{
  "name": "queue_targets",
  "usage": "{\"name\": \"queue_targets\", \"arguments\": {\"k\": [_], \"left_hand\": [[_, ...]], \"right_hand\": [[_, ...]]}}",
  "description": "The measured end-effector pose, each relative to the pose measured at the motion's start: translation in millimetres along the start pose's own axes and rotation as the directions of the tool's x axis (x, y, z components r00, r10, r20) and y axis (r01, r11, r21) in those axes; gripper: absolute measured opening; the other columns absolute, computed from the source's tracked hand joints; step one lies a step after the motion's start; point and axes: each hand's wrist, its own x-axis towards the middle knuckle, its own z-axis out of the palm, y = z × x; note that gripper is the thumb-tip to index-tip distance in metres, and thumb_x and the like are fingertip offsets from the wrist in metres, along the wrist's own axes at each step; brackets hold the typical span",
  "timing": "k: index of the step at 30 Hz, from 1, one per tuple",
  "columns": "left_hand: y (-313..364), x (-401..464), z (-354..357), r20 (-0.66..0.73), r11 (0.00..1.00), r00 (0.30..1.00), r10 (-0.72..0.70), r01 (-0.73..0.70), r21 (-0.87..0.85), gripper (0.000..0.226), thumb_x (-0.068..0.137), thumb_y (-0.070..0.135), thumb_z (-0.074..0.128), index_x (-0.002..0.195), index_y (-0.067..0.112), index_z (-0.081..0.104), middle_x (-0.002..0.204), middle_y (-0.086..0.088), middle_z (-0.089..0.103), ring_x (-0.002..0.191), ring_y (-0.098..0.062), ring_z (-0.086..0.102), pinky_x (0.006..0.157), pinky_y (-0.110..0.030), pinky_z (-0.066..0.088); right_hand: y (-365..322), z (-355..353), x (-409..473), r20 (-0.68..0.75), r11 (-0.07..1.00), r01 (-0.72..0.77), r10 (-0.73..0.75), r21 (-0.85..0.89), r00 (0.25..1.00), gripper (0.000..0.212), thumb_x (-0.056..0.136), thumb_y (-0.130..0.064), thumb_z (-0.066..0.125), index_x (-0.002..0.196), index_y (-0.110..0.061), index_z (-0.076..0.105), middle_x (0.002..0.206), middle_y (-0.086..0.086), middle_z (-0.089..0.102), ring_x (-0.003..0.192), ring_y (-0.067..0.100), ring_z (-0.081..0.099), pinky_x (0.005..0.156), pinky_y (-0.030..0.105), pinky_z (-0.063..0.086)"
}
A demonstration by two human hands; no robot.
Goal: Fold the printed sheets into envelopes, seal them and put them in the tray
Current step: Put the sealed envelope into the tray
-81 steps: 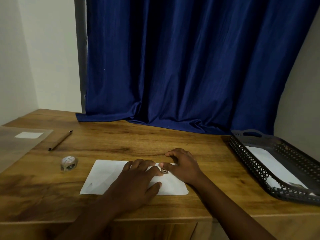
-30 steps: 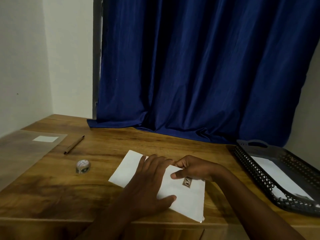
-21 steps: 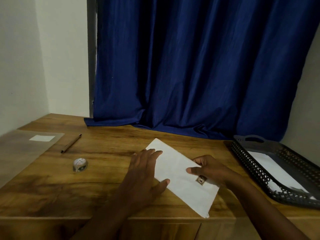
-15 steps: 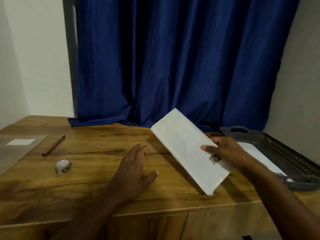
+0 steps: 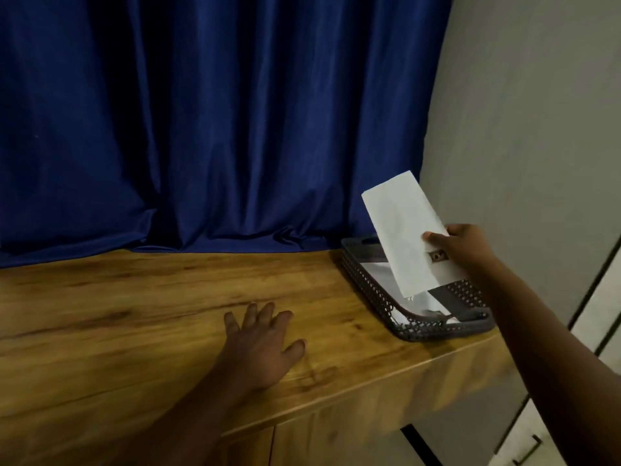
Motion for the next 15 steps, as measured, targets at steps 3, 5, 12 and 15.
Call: {"name": "queue_targets", "arguments": {"k": [3, 5, 12, 15], "left_hand": [[-6, -1, 6, -0.041, 1.0, 0.999, 0.006, -0.006, 0.003, 0.078, 0.087, 0.08, 0.018, 0.155, 0.041, 0.019, 0.169, 0.0, 0.006, 0.155, -0.029, 0.001, 0.118, -0.064, -0.001], [-7, -3, 7, -0.052, 1.0, 0.999, 0.008, -0.008, -0.003, 0.078, 0.088, 0.08, 0.018, 0.155, 0.041, 0.019, 0.169, 0.001, 0.007, 0.155, -0.028, 0.001, 0.119, -0.063, -0.001], [-7, -4, 7, -0.066, 1.0, 0.998, 0.007, -0.009, -0.028, 0.077, 0.089, 0.079, 0.021, 0.155, 0.04, 0.021, 0.169, 0.002, 0.009, 0.155, -0.027, 0.002, 0.119, -0.062, -0.002], [-7, -4, 8, -0.07, 1.0, 0.997, 0.009, -0.011, -0.022, 0.076, 0.089, 0.079, 0.021, 0.155, 0.041, 0.021, 0.169, 0.002, 0.009, 0.155, -0.027, 0.002, 0.119, -0.062, -0.002]], "right_hand": [[21, 16, 12, 0.106, 0.976, -0.128, 0.148, -0.173, 0.983, 0.034, 0.085, -0.033, 0.079, 0.096, -0.002, 0.07, 0.07, 0.008, 0.067, 0.058, 0.019, 0.063, 0.049, 0.025, 0.042], [31, 30, 15, 0.16, 0.932, -0.177, 0.236, -0.315, 0.958, 0.038, 0.084, -0.035, 0.08, 0.101, -0.005, 0.065, 0.073, 0.008, 0.064, 0.062, 0.02, 0.062, 0.051, 0.027, 0.042], [56, 48, 8, 0.16, 0.771, -0.059, 0.206, -0.633, 0.965, 0.056, 0.081, -0.039, 0.08, 0.124, -0.009, 0.059, 0.098, 0.008, 0.062, 0.092, 0.025, 0.06, 0.085, 0.04, 0.054], [56, 45, 1, 0.143, 0.679, 0.004, 0.148, -0.735, 0.979, 0.06, 0.081, -0.047, 0.078, 0.127, -0.014, 0.058, 0.112, 0.009, 0.066, 0.097, 0.025, 0.06, 0.078, 0.034, 0.047]]}}
